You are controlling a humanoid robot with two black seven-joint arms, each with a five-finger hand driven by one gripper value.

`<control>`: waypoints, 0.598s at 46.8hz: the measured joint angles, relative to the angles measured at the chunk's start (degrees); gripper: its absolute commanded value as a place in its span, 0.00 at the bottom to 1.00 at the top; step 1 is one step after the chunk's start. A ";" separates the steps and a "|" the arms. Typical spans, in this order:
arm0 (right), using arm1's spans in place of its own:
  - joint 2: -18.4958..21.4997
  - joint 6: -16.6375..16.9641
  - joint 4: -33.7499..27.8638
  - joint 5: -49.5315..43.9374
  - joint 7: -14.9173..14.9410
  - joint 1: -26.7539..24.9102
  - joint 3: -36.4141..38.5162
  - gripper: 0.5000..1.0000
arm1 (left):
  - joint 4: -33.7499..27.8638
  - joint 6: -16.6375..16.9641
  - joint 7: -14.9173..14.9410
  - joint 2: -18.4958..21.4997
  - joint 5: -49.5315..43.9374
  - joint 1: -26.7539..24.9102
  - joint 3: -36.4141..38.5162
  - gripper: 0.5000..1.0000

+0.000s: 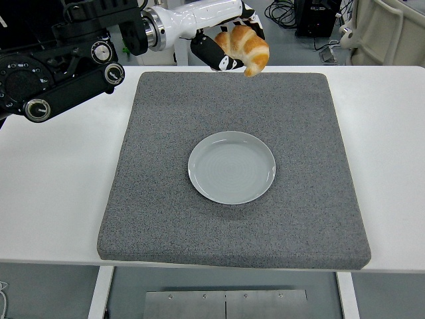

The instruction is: Place the bread on the plate

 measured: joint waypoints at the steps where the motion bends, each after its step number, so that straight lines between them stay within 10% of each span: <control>1: 0.00 0.00 0.00 0.00 0.00 0.00 0.00 1.00 | -0.01 0.00 0.00 -0.04 0.04 0.23 0.00 0.00; 28: 0.00 0.00 0.01 0.00 0.00 0.00 0.00 1.00 | -0.15 0.00 -0.28 -1.73 3.96 5.88 1.00 0.00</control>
